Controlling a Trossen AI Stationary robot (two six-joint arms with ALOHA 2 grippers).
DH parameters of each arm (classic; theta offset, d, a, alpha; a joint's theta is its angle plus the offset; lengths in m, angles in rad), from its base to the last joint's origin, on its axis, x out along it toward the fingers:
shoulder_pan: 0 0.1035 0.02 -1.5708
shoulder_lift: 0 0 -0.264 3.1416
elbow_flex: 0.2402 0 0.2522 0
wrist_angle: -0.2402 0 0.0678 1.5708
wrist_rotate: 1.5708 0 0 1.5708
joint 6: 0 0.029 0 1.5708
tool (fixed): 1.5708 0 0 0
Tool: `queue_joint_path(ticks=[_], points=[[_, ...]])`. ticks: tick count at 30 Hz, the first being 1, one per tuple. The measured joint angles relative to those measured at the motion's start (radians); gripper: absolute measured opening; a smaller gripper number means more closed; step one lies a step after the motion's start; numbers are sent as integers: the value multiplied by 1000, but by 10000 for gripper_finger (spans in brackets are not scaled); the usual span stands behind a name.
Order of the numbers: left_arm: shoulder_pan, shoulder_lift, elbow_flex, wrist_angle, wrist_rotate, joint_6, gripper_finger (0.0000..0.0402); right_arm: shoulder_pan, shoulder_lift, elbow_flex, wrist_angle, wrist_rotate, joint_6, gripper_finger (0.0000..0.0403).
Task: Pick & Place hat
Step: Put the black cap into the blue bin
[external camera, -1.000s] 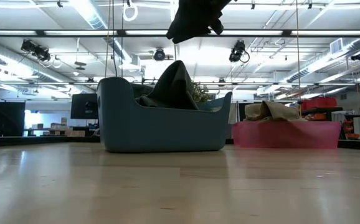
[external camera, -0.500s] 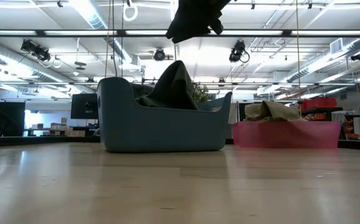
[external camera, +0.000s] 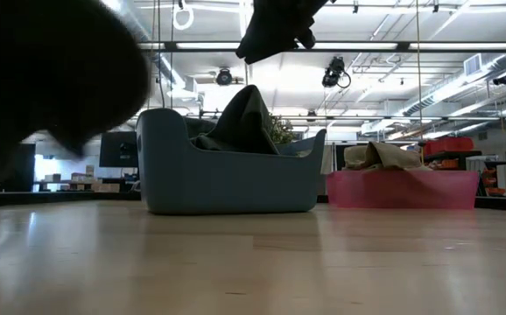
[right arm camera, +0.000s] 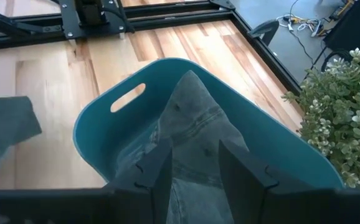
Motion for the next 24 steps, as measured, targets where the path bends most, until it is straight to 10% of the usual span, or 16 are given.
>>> queue_joint_path(ticks=[16,24], points=[[439,-2,390,-115,-240,631,9,69,-200,-1,-192,51,-8,132],[672,0,380,-115,-227,610,20,71,-275,-1,-306,254,-55,132]])
